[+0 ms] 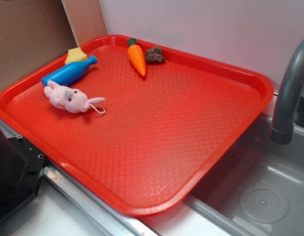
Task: Grab the carrot.
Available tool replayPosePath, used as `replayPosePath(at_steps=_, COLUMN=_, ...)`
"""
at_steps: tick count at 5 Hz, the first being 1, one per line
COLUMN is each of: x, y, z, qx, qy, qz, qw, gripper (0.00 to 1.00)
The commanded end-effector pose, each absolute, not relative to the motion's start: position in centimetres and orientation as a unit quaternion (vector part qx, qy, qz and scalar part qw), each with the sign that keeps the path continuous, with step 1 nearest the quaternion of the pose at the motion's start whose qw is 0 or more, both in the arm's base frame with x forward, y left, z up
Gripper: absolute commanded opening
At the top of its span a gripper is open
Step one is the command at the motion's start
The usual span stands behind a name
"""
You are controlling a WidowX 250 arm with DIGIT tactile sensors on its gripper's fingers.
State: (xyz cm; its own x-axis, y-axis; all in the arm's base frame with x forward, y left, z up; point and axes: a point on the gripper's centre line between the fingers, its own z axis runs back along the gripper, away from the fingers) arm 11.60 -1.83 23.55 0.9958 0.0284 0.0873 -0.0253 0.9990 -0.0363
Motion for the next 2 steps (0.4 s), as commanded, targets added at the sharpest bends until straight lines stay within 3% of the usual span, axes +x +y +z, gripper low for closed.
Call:
replayPosePath(at_steps=1, x=11.6, y=-1.8, z=23.5, qx=-0.018, qy=-0.044, qz=0.013, qw=0.999, gripper=1.0)
replayPosePath(at_steps=2, x=15.9, y=1.5, z=18.5, qx=-0.019, qy=-0.02, qz=0.139, qw=0.99, gripper=1.0)
